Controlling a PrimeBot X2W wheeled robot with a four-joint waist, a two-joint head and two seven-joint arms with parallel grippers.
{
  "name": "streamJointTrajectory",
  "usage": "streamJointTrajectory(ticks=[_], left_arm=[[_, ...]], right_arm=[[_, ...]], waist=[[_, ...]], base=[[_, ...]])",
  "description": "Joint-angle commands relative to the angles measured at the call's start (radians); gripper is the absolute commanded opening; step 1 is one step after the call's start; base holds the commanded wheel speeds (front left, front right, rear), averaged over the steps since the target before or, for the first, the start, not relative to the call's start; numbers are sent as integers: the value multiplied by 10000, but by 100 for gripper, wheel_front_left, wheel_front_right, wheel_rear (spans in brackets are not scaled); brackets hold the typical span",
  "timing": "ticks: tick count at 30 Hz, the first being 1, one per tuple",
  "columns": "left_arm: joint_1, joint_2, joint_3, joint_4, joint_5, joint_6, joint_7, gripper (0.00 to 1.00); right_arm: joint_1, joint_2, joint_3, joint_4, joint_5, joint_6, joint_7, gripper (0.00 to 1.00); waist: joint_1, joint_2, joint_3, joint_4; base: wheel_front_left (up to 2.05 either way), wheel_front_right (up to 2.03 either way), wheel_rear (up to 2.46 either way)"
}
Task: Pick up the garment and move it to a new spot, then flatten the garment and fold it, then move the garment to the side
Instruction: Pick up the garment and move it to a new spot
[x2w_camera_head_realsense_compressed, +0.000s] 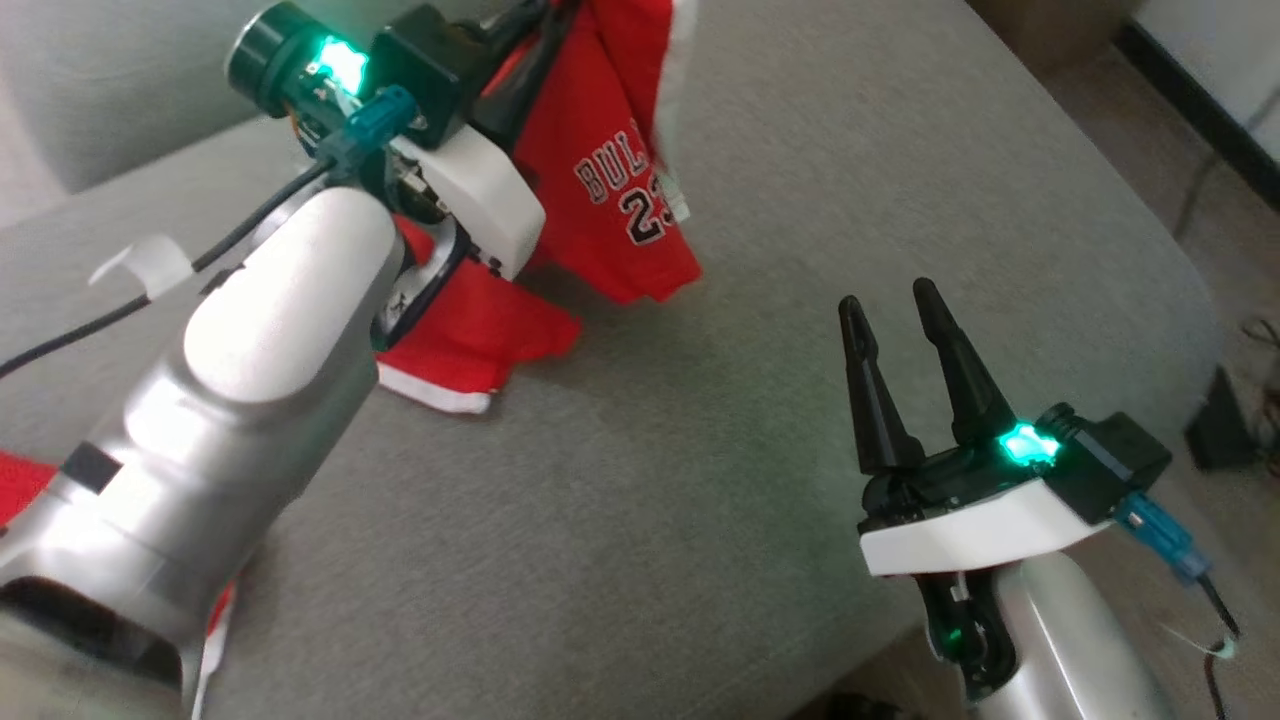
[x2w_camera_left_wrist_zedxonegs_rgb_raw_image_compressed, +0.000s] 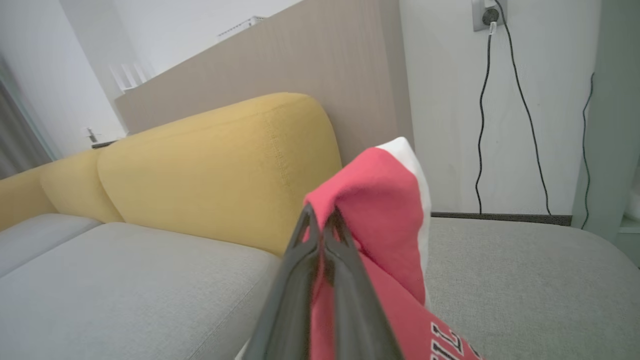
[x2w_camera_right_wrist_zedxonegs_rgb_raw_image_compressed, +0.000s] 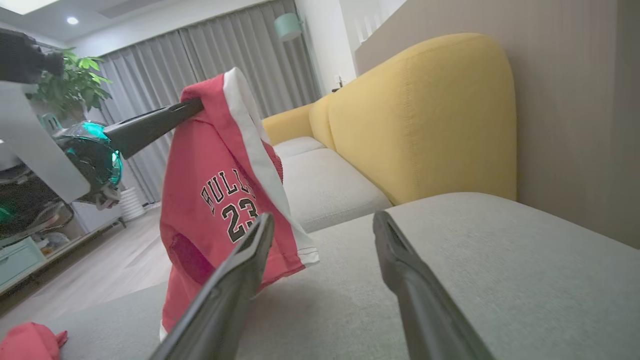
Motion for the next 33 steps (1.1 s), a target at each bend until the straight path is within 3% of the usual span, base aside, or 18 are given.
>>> streamJointTrajectory(ticks=[1,10,18,24,33], left_arm=[[-778,155,341,28,117,72,-241,97],[-996,114,212,1139,139,-206,-767,100],[-713,536,383,1172,149,-56,-1787,100],[669,1232,710,521,-30,626,-2397,100],[4653,1689,1484,-1618,-687,2318,-2782,100]], right_arm=[[-415,-41,254,-395,110,-7,-95,100],[-347,-41,53,-408,61,-7,-95,100],[-252,-41,-438,-235,-547,-7,-95,100],[-22,-41,-867,-63,-1007,-7,-95,100],[635,-41,-1284,411,-1703,-7,-95,100]], waist=[[-2,-1,421,-445],[-2,-1,410,-156],[-2,-1,-70,1346],[-2,-1,-567,2548],[-2,-1,-1336,4011]], base=[[0,0,0],[0,0,0],[0,0,0],[0,0,0],[0,0,0]])
